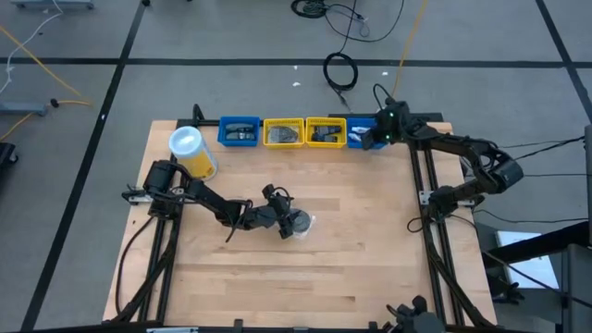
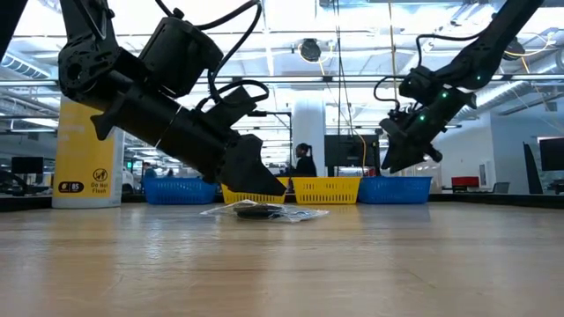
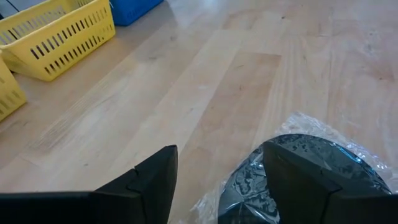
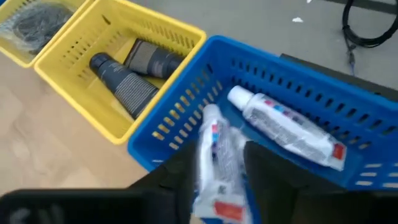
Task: Pick & Place Travel size toiletries
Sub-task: Put the toothpaste into the right blue bin, then put the hairbrush into the left yellow bin
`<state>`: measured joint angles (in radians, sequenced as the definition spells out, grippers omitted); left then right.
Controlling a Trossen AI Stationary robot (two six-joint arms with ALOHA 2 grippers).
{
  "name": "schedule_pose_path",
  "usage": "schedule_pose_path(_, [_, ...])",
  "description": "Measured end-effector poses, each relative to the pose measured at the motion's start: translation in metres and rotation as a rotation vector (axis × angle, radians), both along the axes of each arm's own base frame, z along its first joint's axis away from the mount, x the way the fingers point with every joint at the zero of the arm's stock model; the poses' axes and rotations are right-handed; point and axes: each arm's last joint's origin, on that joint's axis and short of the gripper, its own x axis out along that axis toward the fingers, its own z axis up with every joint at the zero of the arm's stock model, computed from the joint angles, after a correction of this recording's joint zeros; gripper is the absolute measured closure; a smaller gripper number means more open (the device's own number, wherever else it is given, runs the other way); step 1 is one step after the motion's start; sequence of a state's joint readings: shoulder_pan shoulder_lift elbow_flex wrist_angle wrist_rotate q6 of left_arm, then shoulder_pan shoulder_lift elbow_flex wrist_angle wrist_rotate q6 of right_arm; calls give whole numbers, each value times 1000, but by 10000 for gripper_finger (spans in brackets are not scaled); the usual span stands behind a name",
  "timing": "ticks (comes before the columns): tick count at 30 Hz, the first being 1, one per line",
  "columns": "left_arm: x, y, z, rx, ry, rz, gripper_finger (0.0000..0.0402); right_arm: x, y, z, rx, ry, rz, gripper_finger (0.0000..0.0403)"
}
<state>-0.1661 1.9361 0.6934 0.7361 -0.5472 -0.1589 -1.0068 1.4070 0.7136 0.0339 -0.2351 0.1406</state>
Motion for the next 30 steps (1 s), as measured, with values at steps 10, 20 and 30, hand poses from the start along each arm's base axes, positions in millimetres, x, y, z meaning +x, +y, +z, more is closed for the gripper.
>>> schedule_pose_path(10, [0,0,0,0,-1,1,167,3,11,33,-234,24,-3,216])
schedule_pose_path(20, [1,5,1,-8,-12,20,167,72,102,52,-397,-62,494,240])
schedule_pose_path(30, [-20,-3,35,-33,103,58,167,87,186,-23,-401,-273,769,244])
